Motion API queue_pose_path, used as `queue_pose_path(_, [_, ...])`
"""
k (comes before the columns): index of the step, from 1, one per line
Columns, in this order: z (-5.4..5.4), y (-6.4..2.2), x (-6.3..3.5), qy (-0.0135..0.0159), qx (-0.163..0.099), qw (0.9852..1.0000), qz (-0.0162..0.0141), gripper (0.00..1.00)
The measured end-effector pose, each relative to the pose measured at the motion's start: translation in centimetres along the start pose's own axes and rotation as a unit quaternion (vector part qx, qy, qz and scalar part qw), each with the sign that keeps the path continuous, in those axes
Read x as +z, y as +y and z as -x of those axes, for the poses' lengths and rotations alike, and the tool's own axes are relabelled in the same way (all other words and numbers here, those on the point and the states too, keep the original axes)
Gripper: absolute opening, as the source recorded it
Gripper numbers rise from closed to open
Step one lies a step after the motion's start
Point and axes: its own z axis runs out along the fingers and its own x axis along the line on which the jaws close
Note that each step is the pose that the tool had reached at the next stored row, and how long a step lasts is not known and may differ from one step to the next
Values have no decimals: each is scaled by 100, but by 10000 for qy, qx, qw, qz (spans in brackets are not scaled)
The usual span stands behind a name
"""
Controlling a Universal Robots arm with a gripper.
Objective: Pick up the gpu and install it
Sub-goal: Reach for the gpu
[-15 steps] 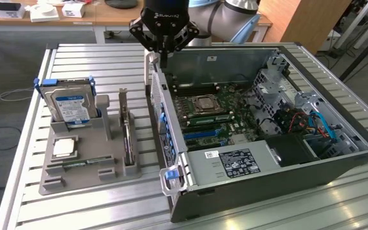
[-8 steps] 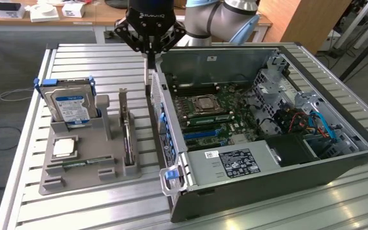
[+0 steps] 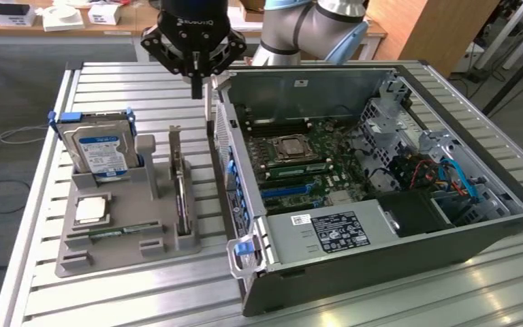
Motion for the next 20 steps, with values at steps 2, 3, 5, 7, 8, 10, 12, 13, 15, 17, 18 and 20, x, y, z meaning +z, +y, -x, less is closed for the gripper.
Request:
queue_pose_path(2, [-58, -4, 2, 12, 1, 10000, -2, 11])
queue_pose_path(3, [-85, -6, 2, 18, 2, 10000, -2, 11])
queue_pose_path(5, [-139, -10, 3, 30, 2, 10000, -5, 11])
queue_pose_path(7, [-180, -14, 4, 43, 2, 10000, -6, 11])
queue_pose_path(8, [-193, -14, 4, 48, 3, 10000, -7, 11])
queue_pose_path(10, [-209, -16, 5, 53, 3, 10000, -8, 11])
queue_pose_path(12, [-210, -16, 5, 54, 2, 10000, -8, 11])
queue_pose_path(13, [-210, -16, 5, 54, 3, 10000, -8, 11])
queue_pose_path(15, [-211, -16, 4, 54, 3, 10000, -9, 11])
queue_pose_path(17, [-216, -20, 4, 55, 3, 10000, -9, 11])
queue_pose_path(18, [-221, -31, 3, 55, 4, 10000, -9, 11])
queue_pose_path(20, [-233, -63, 3, 54, 3, 10000, -8, 11])
